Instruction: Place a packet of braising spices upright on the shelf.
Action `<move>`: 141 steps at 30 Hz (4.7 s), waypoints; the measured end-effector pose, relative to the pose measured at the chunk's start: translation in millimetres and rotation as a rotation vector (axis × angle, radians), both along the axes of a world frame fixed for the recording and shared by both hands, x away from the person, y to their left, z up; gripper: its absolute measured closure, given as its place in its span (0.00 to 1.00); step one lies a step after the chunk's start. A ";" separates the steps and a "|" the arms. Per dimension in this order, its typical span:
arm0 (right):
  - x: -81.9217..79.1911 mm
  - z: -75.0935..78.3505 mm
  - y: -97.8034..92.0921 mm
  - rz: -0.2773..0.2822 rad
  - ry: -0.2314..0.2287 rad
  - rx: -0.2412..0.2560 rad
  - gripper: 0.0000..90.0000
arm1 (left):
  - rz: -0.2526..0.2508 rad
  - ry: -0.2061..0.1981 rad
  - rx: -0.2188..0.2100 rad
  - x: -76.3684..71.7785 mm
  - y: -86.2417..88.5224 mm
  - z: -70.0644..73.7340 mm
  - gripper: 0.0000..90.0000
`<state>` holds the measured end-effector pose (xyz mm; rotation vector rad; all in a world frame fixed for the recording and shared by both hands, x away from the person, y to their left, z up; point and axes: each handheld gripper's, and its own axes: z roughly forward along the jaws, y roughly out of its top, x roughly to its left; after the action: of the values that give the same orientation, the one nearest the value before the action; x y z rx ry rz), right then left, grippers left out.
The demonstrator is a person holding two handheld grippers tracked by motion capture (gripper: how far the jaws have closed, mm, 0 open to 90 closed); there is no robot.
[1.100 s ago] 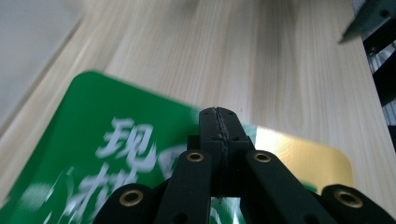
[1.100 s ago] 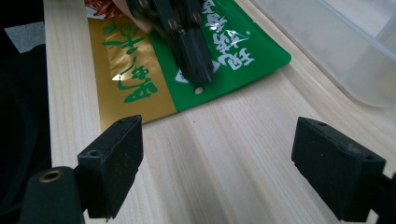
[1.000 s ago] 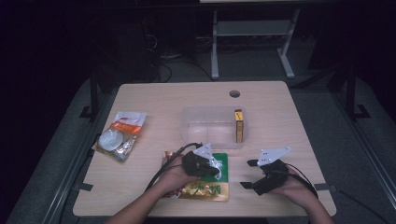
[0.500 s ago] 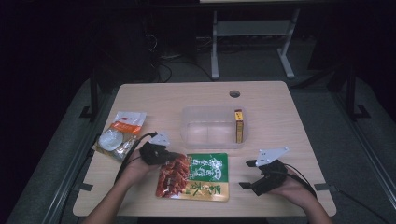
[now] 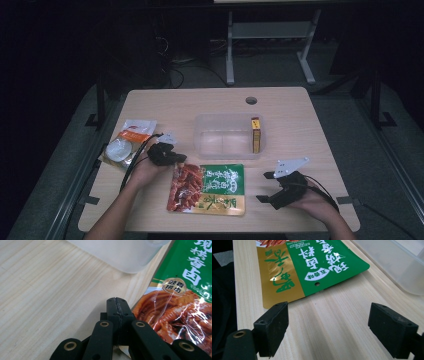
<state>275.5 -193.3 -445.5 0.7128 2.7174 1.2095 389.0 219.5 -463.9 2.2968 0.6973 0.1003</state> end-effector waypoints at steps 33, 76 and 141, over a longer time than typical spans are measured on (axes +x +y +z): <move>-0.5 -0.1 -0.2 0.001 0.001 0.000 0.18 | -0.092 0.005 0.029 -29.4 2.9 2.7 1.00; -1.5 -0.5 1.7 0.005 0.000 -0.010 0.18 | -0.128 -0.004 0.071 -87.6 -43.7 1.9 0.21; -0.5 7.0 1.2 0.002 0.024 0.070 0.18 | -0.159 0.015 0.180 -64.2 -52.8 75.3 1.00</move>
<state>275.0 -192.1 -438.5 0.7376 2.7077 1.3105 324.9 166.7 -388.6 2.5193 0.5285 0.0739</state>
